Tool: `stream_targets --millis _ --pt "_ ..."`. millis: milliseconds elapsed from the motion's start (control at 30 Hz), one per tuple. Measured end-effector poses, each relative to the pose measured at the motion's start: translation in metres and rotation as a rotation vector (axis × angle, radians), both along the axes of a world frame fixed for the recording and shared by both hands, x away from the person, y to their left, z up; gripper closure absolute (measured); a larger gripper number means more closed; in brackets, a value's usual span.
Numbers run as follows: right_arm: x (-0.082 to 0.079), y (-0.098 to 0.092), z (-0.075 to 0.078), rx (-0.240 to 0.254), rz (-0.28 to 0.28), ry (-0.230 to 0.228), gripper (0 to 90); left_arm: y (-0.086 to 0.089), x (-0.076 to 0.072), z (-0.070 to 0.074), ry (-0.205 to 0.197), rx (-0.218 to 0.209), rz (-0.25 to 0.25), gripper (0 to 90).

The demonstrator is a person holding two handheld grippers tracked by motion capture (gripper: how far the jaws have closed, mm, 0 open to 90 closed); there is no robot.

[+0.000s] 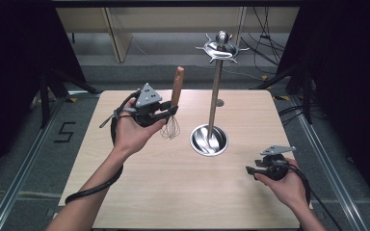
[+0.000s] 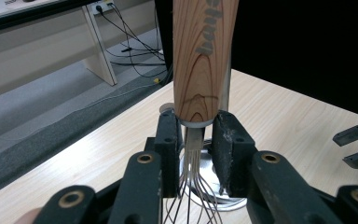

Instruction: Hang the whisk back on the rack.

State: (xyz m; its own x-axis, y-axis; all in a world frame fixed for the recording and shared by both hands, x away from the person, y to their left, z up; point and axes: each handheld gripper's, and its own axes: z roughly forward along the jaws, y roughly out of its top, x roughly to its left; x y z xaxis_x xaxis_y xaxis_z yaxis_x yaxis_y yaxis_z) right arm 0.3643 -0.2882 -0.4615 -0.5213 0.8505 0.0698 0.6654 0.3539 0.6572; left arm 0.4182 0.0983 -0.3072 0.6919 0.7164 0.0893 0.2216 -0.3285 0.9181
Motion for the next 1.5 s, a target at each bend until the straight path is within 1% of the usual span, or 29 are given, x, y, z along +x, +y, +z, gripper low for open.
stream_targets --millis 67,133,400,433,467,500,533,567,633,667,800,833,867,900,967,1000,1033,1067,1100,1233,1267,1367,1433,1500 --pt "0.000 0.000 0.000 -0.003 0.003 -0.004 51.6 -0.001 0.000 0.001 0.001 0.003 -0.006 71.9" --pt "0.001 -0.001 -0.002 -0.020 0.016 -0.026 51.6 -0.002 0.001 0.002 0.006 0.000 -0.007 71.9" --pt "0.002 -0.001 -0.002 -0.018 0.016 -0.024 51.6 -0.007 0.002 0.005 0.010 0.008 -0.018 71.9" --pt "0.001 0.000 0.000 -0.005 0.007 -0.002 51.6 -0.007 0.002 0.005 0.010 0.008 -0.018 71.9" --pt "0.001 -0.001 -0.001 -0.011 0.013 -0.016 51.6 -0.008 0.002 0.006 0.010 0.009 -0.020 71.9" --pt "0.001 -0.001 -0.002 -0.013 0.011 -0.019 51.6 -0.009 0.002 0.007 0.010 0.011 -0.020 71.9" --pt "0.000 0.000 0.000 -0.003 0.005 0.002 51.6 -0.009 0.002 0.007 0.009 0.010 -0.021 71.9" --pt "0.001 -0.001 -0.002 -0.019 0.018 -0.021 51.6 -0.011 0.001 0.007 0.010 0.009 -0.022 71.9" --pt "0.001 -0.002 0.001 -0.027 0.015 0.005 51.6 -0.012 0.001 0.008 0.009 0.008 -0.025 71.9" --pt "0.000 -0.001 0.003 -0.017 0.003 0.017 51.6 -0.013 0.001 0.009 0.009 0.010 -0.024 71.9" --pt "0.000 -0.001 0.002 -0.016 0.006 0.009 51.6 -0.016 0.000 0.009 0.007 0.006 -0.027 71.9" --pt "0.000 -0.002 0.003 -0.014 0.006 0.009 51.7 -0.017 0.001 0.010 0.005 0.012 -0.027 71.9" --pt "0.000 -0.002 0.004 -0.024 0.011 0.019 51.6 -0.018 0.001 0.010 0.005 0.008 -0.029 71.9" --pt "0.000 -0.003 0.004 -0.025 0.012 0.019 51.6 -0.018 0.001 0.010 0.006 0.008 -0.028 71.9" --pt "0.000 -0.003 0.003 -0.025 0.015 0.014 51.6 -0.020 0.001 0.010 0.007 0.009 -0.029 71.9" --pt "0.001 -0.004 0.002 -0.034 0.027 -0.002 51.6 -0.021 0.001 0.010 0.009 0.009 -0.029 71.9" --pt "0.000 -0.004 0.003 -0.027 0.021 0.005 51.6 -0.022 0.000 0.010 0.010 0.003 -0.029 71.9" --pt "0.000 -0.004 0.003 -0.031 0.022 0.004 51.6 -0.022 0.000 0.010 0.008 0.003 -0.028 71.9" --pt "0.000 -0.004 0.003 -0.031 0.021 0.004 51.6 -0.023 0.000 0.010 0.015 -0.002 -0.032 71.9" --pt "0.000 -0.003 0.003 -0.020 0.012 0.012 51.6 -0.026 0.000 0.012 0.011 -0.006 -0.031 71.9" --pt "0.000 -0.004 0.003 -0.028 0.020 0.004 51.6 -0.026 0.000 0.012 0.010 -0.005 -0.032 71.8" --pt "0.000 -0.004 0.003 -0.030 0.020 -0.002 51.6 -0.027 0.000 0.012 0.009 -0.007 -0.034 71.9" --pt "0.000 -0.004 0.003 -0.031 0.019 0.006 51.6 -0.028 0.000 0.013 0.010 -0.010 -0.031 71.9" --pt "0.001 -0.005 0.003 -0.033 0.029 -0.001 51.6 -0.028 0.000 0.014 0.010 -0.010 -0.029 71.9"
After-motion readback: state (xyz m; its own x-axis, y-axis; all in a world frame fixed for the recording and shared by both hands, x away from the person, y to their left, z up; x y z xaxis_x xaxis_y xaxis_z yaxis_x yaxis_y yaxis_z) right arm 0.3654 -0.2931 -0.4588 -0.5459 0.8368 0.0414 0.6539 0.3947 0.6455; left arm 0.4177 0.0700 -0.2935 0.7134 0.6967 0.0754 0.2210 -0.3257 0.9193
